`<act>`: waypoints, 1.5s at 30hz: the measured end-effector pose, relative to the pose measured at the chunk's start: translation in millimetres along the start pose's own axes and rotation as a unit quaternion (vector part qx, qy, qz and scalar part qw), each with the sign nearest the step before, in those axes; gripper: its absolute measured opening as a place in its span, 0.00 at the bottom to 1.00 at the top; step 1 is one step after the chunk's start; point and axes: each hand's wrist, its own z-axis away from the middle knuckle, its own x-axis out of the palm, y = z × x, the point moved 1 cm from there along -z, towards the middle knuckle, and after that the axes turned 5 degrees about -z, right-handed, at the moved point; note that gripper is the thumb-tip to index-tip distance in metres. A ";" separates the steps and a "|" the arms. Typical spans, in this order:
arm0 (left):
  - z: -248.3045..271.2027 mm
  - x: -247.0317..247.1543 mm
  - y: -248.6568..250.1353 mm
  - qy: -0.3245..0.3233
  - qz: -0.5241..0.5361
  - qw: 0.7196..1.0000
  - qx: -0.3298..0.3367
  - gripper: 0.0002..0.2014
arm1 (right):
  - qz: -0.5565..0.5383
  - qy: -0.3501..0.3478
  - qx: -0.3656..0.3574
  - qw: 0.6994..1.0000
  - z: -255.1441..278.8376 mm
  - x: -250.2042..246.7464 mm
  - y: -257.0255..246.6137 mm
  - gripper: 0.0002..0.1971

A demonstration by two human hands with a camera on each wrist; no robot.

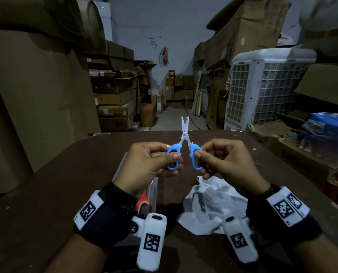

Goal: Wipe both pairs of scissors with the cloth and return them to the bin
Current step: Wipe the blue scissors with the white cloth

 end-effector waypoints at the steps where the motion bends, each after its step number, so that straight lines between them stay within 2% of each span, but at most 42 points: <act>1: -0.1 -1.4 0.4 0.008 0.007 1.000 -0.001 0.09 | 0.001 0.000 0.003 1.000 -0.4 -2.3 -0.5 0.07; 8: 3.9 -4.6 7.1 0.039 0.019 0.999 0.026 0.16 | 0.031 -0.021 0.004 0.999 -2.6 -25.9 -5.6 0.09; 14: 3.3 -5.7 4.5 0.035 0.022 0.999 0.027 0.22 | 0.019 -0.018 -0.003 1.000 -2.0 -24.0 -0.2 0.08; 19: 3.6 -7.2 4.9 0.061 0.052 0.996 0.041 0.25 | -0.009 -0.023 0.018 1.000 -3.9 -22.1 0.8 0.13; 21: 3.3 -8.5 5.1 0.071 0.067 0.994 0.043 0.25 | 0.033 -0.031 0.032 0.998 -5.7 -31.3 0.6 0.14; 22: 3.0 -8.9 4.9 0.075 0.071 0.994 0.042 0.25 | 0.101 -0.037 0.030 0.994 -7.4 -38.9 2.0 0.13; 23: 2.7 -9.0 4.7 0.080 0.073 0.993 0.043 0.25 | 0.206 -0.046 0.017 0.977 -10.2 -48.7 4.2 0.12; 24: 2.4 -9.2 4.1 0.086 0.076 0.992 0.045 0.25 | 0.332 -0.061 0.003 0.941 -13.4 -59.2 6.9 0.11; 26: 2.4 -9.3 3.1 0.096 0.079 0.991 0.050 0.25 | 0.528 -0.098 0.011 0.844 -19.1 -73.6 11.7 0.11; 27: 2.5 -9.3 2.7 0.099 0.079 0.991 0.051 0.25 | 0.568 -0.112 0.035 0.815 -21.2 -79.2 15.1 0.12; 28: 2.7 -9.6 2.3 0.101 0.077 0.991 0.052 0.25 | 0.579 -0.124 0.064 0.803 -22.5 -83.9 19.1 0.12; 31: 3.3 -10.3 2.9 0.101 0.075 0.991 0.049 0.26 | 0.540 -0.183 0.131 0.811 -21.9 -89.7 28.0 0.12; 34: 4.0 -10.7 3.9 0.102 0.069 0.992 0.042 0.27 | 0.509 -0.213 0.131 0.823 -20.9 -86.5 27.1 0.10; 39: 3.7 -11.7 2.7 0.101 0.059 0.992 0.037 0.27 | 0.510 -0.291 0.120 0.800 -19.8 -61.0 30.7 0.17; 43: 3.5 -12.5 1.9 0.105 0.055 0.992 0.037 0.25 | 0.518 -0.305 0.105 0.792 -16.7 -44.0 33.4 0.25; 45: 3.5 -13.0 1.4 0.104 0.054 0.992 0.037 0.24 | 0.544 -0.311 0.099 0.773 -16.3 -37.2 36.6 0.25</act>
